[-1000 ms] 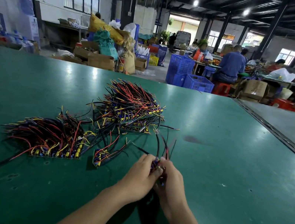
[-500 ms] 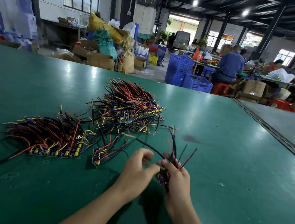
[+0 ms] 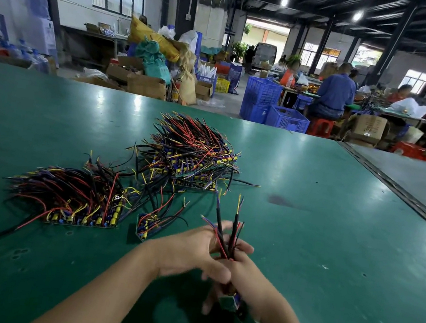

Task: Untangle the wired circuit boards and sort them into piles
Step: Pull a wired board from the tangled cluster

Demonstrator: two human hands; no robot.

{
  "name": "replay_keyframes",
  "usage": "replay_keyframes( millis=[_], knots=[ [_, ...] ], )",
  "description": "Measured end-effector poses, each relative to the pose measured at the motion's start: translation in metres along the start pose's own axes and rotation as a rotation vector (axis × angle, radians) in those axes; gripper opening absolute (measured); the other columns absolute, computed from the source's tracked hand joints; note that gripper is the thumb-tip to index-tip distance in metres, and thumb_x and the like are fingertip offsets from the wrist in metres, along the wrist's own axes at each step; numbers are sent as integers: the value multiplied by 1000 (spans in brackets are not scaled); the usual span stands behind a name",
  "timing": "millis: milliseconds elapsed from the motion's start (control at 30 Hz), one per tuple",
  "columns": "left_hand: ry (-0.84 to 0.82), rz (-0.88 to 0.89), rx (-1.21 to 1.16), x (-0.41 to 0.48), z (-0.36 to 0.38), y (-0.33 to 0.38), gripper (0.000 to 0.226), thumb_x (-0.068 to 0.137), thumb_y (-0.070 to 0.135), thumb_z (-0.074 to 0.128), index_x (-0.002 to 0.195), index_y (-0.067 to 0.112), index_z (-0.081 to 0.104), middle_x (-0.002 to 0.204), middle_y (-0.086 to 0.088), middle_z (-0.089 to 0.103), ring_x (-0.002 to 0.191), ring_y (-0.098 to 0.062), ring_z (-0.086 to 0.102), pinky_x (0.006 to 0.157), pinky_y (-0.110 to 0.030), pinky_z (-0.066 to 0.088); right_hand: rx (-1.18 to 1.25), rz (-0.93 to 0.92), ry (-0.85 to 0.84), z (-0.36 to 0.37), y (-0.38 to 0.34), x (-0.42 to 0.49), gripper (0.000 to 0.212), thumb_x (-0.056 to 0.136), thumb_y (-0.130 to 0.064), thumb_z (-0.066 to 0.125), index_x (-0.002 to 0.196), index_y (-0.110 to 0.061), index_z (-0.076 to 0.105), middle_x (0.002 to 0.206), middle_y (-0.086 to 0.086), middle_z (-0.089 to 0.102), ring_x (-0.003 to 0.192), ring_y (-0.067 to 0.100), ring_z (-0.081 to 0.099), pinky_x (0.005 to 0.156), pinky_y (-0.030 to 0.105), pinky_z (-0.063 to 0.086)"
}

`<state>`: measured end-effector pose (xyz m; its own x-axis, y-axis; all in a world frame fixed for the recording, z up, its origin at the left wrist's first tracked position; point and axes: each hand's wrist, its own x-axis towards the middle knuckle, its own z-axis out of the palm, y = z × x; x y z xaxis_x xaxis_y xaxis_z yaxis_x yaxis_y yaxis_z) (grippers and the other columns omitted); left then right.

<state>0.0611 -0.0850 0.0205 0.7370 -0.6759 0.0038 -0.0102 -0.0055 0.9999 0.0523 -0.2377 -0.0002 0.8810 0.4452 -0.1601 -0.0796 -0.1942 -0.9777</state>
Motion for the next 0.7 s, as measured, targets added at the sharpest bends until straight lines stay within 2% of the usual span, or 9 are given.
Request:
replay_keyframes(
  millis=[67,100,133,200,333,500,600,633,700],
  knots=[
    [175,27,-28,3,7,-9,74,53,16,92,114,13,50,97,-1,71,93,-24,64,64,-28,50,-46,54,-140,-2,-2,-4,17,87,-3,58,78,-12,69,68,0,69,51,12,63,51,22,49],
    [304,41,-76,7,12,-9,48,61,13,88,95,12,54,78,-1,70,85,-25,65,66,-28,52,-5,81,-215,-1,-1,-5,11,93,-4,55,87,-6,64,66,-1,69,48,14,63,49,23,50],
    [427,32,-147,12,17,-9,32,71,18,82,79,13,52,60,-1,64,75,-24,67,67,-28,53,38,99,-261,1,0,-6,6,96,-5,54,93,-2,57,66,0,69,46,15,62,48,25,52],
    [562,0,-313,23,19,-9,35,82,36,66,65,14,45,39,1,44,51,-20,64,66,-31,53,105,78,-266,4,2,-7,6,96,-5,56,98,0,52,66,3,68,48,18,62,52,29,55],
    [582,-112,-657,31,8,0,32,93,36,57,75,12,44,38,5,28,28,-9,30,58,-35,59,156,53,-261,4,-7,-7,13,90,-13,66,85,-5,58,63,6,61,60,22,66,61,29,54],
    [493,-248,-824,38,-5,13,32,94,39,53,89,7,54,36,8,31,27,-5,32,51,-23,56,408,158,-253,1,-21,-7,21,89,-22,61,85,-2,68,62,8,60,54,18,56,66,38,57],
    [552,-194,-709,39,-7,23,40,89,48,52,101,10,57,58,0,62,50,-14,62,56,-28,58,357,112,-80,-8,-19,-1,15,91,-12,59,87,-4,70,56,12,54,45,21,53,55,33,54],
    [554,-141,-695,39,-8,25,46,88,51,49,112,12,54,82,-7,70,72,-20,69,67,-33,58,335,73,49,-17,-18,4,12,93,-6,56,95,-1,67,55,12,53,45,22,53,52,30,51],
    [573,-76,-568,35,-6,27,54,92,51,42,135,18,42,133,-16,55,121,-25,55,101,-42,43,240,49,343,-41,-14,20,17,94,2,48,106,2,58,54,12,54,44,22,53,49,29,44]
  ],
)
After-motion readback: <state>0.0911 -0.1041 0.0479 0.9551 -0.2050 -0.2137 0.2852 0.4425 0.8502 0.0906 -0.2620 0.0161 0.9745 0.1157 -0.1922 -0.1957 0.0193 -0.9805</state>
